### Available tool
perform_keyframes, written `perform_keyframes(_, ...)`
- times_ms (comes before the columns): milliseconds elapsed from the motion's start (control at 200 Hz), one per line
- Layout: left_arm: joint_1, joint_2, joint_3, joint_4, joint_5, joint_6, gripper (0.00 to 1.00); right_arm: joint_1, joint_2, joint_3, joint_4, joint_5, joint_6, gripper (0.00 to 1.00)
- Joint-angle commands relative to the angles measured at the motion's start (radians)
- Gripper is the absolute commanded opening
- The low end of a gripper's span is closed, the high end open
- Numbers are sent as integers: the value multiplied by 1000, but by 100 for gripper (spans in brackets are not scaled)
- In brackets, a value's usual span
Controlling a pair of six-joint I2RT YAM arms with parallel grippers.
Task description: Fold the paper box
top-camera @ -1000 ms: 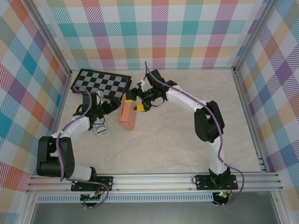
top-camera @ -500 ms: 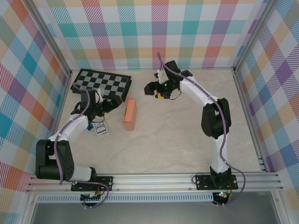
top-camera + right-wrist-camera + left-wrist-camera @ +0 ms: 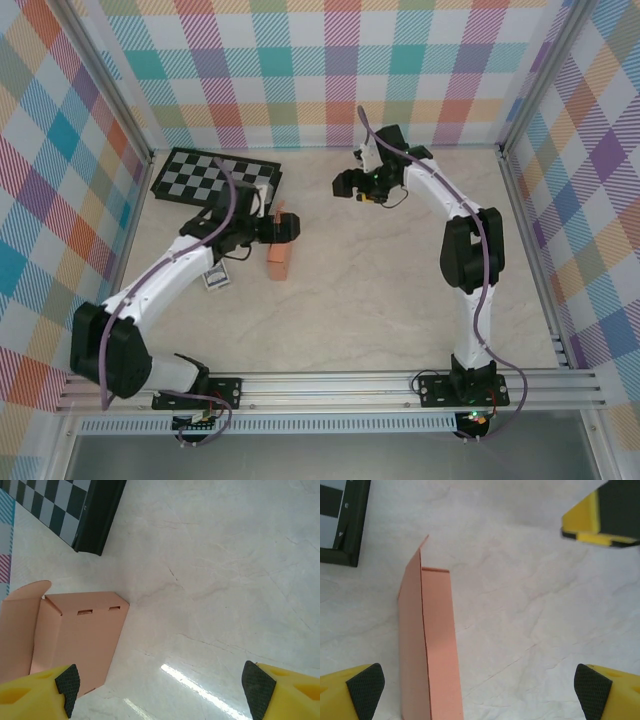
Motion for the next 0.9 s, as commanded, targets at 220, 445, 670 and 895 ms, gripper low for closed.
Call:
perform_keyframes(220,-100,159,116,-194,-292,22,100,-3,-68,-97,31,-5,3,87)
perform_keyframes(445,-128,223,139,-200,-301,1,84,-11,-72,-109,34,-10,14,87)
perform_keyframes(670,-124,265,174,-252,-331,71,76,-20,-84,-120,30,-21,14,87)
perform_keyframes(895,-115,290,175,-234,-246,140,67,-32,-105,-148,41,-34,25,87)
